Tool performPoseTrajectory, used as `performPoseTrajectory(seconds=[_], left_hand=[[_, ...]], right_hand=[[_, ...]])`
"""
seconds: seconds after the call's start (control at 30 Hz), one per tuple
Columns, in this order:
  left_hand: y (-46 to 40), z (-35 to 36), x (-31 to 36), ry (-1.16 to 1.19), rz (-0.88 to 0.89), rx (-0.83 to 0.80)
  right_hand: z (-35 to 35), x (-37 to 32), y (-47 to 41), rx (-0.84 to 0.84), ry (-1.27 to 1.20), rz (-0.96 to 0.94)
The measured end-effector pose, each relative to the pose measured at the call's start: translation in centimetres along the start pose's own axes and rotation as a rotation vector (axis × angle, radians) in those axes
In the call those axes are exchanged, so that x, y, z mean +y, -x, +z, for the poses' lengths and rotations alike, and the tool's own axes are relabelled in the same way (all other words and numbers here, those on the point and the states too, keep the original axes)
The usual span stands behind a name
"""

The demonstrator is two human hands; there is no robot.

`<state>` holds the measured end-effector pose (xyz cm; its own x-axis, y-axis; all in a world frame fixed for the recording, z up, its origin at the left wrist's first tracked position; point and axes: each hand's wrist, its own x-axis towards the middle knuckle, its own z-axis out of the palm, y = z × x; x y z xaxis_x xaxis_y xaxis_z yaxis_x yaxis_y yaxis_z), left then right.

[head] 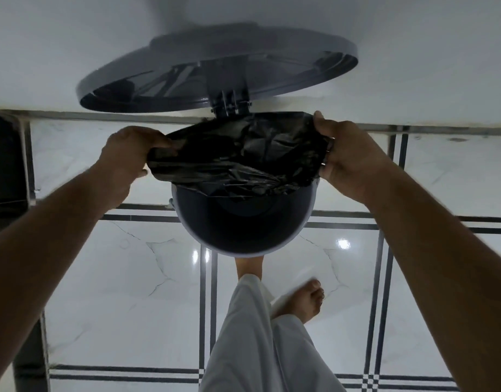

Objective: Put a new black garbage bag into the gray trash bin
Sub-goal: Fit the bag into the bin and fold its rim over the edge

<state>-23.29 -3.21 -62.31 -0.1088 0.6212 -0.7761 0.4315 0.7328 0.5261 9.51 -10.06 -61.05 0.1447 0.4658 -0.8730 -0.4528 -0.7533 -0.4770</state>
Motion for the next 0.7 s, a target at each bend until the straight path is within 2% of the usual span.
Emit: performPoseTrajectory(seconds=[0.07,0.1,0.13,0.17,0.2,0.23,0.3,0.4,0.57,0.63,0.7], left_hand=[[1.9,1.4,-0.7,-0.177,0.029,0.33],[3.3,2.2,-1.4,-0.256,0.117,0.455],[4.7,3.2,-2.1,-0.319,0.278,0.523],[6.3,4.5,-2.6,-0.356,0.463,0.522],[7.5,5.8,-3.1,-0.355,0.638,0.447],[8.7,7.3,-3.3,-0.38,0.781,0.321],[9.9,9.7,-3.8,-0.572,0.939,0.077],[9.8,11.3,-5.0,-0.744,0.936,-0.051],[10.1,9.5,-7.1,-0.87,0.897,-0.073],[10.6,8.2,-7.4,-0.897,0.779,-0.065],[11.1,7.4,-7.2,-0.796,0.532,-0.129]], right_hand=[[1.1,0.1,1.1,-0.031,0.023,-0.004],[1.6,0.2,1.6,-0.037,0.031,-0.003],[2.1,0.4,2.1,-0.045,0.031,0.002],[2.4,0.7,2.4,-0.054,0.03,0.007],[2.8,0.8,2.7,-0.064,0.024,0.013],[3.1,1.1,3.1,-0.073,0.016,0.016],[3.4,1.4,3.6,-0.077,-0.012,0.015],[3.0,1.2,3.8,0.004,-0.034,-0.014],[-0.2,0.1,2.4,0.185,-0.009,-0.089],[-1.2,0.1,2.0,0.231,-0.014,-0.083],[-1.4,0.7,2.0,0.256,-0.01,-0.053]])
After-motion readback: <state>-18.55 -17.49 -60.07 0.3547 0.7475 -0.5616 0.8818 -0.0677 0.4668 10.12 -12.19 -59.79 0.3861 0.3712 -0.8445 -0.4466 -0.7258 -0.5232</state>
